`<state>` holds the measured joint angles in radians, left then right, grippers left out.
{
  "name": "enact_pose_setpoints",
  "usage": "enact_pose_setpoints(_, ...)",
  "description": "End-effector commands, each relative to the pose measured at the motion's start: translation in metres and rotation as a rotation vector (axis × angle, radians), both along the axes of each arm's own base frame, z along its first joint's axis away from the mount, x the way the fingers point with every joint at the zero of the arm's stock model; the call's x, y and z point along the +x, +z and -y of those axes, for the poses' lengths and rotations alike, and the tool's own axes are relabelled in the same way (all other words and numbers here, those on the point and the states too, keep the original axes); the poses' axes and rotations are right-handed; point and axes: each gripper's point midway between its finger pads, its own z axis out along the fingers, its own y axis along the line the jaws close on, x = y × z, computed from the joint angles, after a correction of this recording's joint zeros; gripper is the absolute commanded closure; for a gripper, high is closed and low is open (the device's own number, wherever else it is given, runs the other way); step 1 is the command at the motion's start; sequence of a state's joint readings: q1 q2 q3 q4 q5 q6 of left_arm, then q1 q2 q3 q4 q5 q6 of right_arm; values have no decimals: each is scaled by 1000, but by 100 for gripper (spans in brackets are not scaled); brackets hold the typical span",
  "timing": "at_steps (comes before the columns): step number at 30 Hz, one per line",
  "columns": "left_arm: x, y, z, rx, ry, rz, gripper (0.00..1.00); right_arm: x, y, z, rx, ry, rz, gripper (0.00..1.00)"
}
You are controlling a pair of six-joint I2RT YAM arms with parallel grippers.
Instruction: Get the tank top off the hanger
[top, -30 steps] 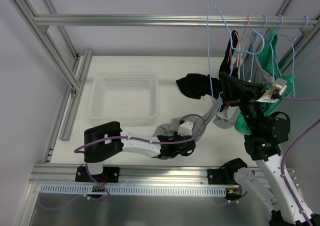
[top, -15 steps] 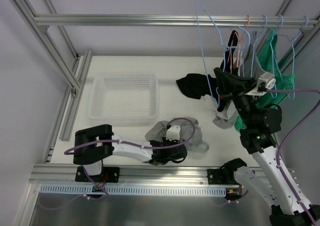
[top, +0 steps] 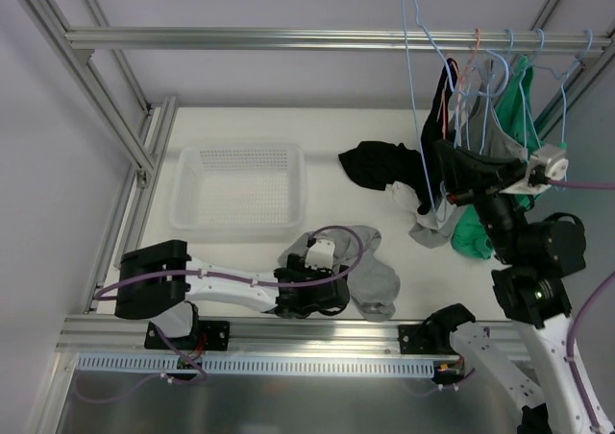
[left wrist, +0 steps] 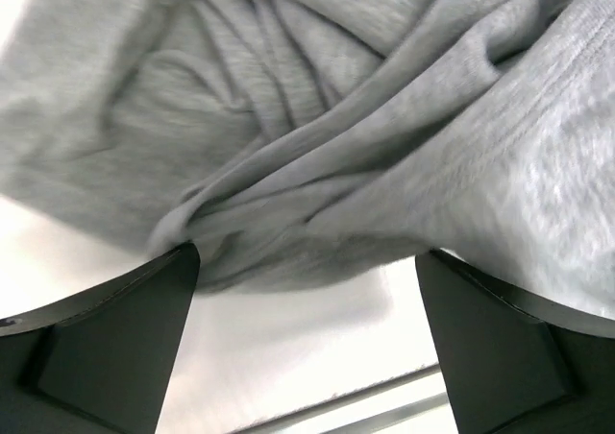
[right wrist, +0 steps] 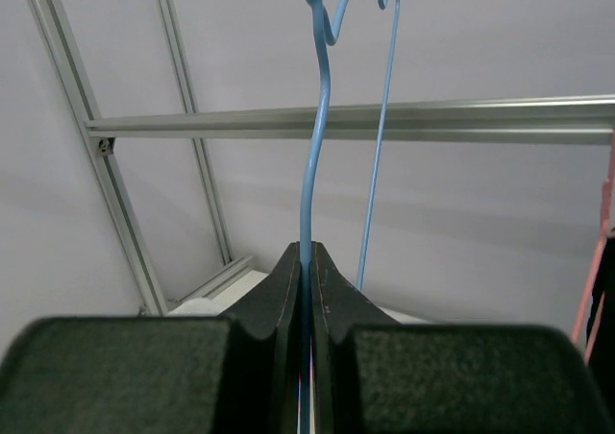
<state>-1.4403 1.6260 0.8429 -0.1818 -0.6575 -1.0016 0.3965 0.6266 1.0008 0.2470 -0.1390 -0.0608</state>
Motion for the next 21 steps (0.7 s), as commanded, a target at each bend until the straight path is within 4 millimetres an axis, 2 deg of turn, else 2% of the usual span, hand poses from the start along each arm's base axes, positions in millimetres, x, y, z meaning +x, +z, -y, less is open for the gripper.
enact_pose_setpoints(1, 6, 38, -14, 3, -5, 66, 1, -28, -24, 19, -45, -36, -133, 100)
enact_pose_setpoints(5, 12, 83, -21, -57, -30, 131, 1, -52, -44, 26, -88, -20, -255, 100)
enact_pose_setpoints(6, 13, 101, -25, -93, -34, 152, 1, -54, -57, 27, -97, -20, -316, 100)
enact_pose_setpoints(8, 17, 123, -29, -110, -55, 200, 1, -59, -54, 29, -102, -19, -351, 100)
enact_pose_setpoints(9, 18, 142, -31, -152, -60, 220, 1, -50, -65, 29, -104, -37, -426, 100)
enact_pose_setpoints(11, 19, 161, -35, -159, -90, 257, 1, -42, -66, 31, -89, -63, -466, 100)
enact_pose_setpoints(14, 18, 197, -43, -229, -121, 295, 1, -16, -67, 26, -88, -99, -511, 100)
enact_pose_setpoints(15, 17, 206, -45, -237, -140, 307, 1, -1, -69, 22, -96, -108, -532, 100)
enact_pose_setpoints(18, 13, 230, -49, -283, -178, 325, 1, 13, -48, 22, -83, -136, -511, 100)
enact_pose_setpoints(19, 13, 233, -53, -278, -186, 334, 1, 21, -48, 20, -84, -145, -528, 100)
enact_pose_setpoints(21, 14, 239, -60, -294, -175, 345, 1, 24, -35, 21, -56, -159, -518, 100)
